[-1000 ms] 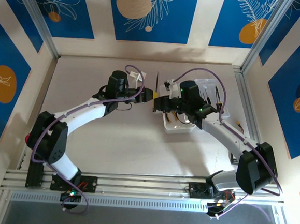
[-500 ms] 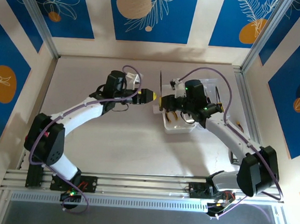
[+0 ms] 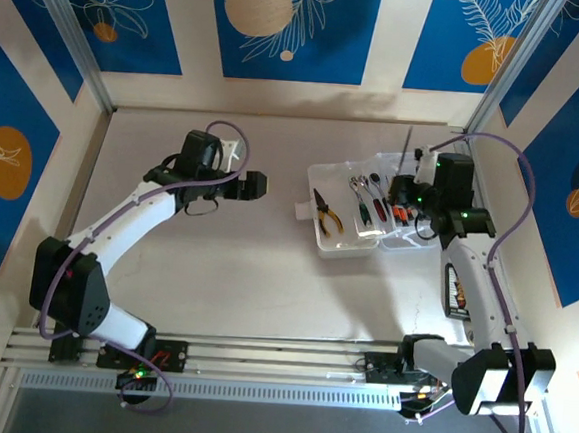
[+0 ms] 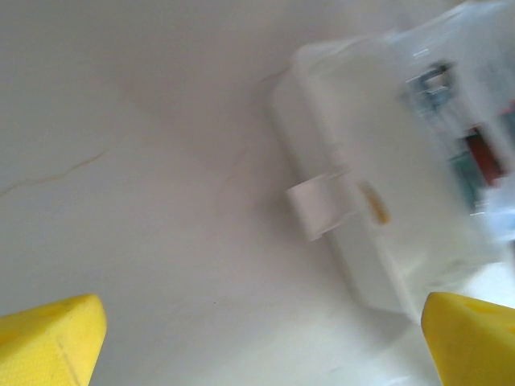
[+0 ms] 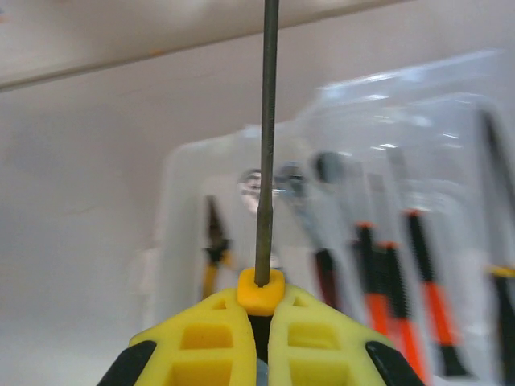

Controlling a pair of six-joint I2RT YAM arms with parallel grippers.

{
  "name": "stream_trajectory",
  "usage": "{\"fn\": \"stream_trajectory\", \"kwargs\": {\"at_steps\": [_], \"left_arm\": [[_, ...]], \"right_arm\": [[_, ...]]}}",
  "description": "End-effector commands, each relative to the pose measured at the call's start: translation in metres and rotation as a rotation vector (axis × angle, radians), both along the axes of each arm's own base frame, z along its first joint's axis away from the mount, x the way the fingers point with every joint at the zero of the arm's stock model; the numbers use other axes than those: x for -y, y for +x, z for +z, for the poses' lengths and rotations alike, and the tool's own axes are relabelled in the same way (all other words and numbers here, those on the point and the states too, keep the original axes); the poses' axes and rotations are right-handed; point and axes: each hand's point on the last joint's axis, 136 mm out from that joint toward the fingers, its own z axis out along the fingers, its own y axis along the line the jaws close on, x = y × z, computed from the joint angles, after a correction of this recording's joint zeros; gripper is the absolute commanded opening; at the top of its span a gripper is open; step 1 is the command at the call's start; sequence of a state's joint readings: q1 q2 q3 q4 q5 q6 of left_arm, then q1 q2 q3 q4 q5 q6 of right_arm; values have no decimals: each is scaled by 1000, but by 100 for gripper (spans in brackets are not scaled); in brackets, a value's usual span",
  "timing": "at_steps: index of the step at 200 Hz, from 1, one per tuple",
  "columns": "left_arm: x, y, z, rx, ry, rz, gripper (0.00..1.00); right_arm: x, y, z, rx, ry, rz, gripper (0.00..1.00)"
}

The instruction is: Pack the tool kit

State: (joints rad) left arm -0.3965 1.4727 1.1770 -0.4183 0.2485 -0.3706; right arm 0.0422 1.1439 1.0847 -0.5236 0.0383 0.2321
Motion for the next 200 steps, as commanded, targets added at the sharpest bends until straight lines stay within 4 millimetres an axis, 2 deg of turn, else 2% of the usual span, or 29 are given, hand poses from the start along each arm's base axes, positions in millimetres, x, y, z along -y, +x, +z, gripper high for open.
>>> {"fn": "stream_trajectory", "kwargs": {"at_steps": [1, 27, 75, 139, 200], "left_arm": [[-43, -12, -47, -111, 252, 65, 100], [-51, -19, -65, -143, 297, 71, 100], [-48, -21, -74, -163, 286, 54, 100], [-39, -19, -81, -181, 255, 35, 100], [-38, -18, -81, -180, 257, 31, 100]], "right_arm": [[47, -4, -11, -92, -156, -159, 0], [68, 5, -21, -149, -193, -227, 0], [88, 24, -37, -193, -233, -273, 0], [86, 44, -56, -233, -206, -249, 0], [82, 48, -74, -275, -225, -232, 0]]}}
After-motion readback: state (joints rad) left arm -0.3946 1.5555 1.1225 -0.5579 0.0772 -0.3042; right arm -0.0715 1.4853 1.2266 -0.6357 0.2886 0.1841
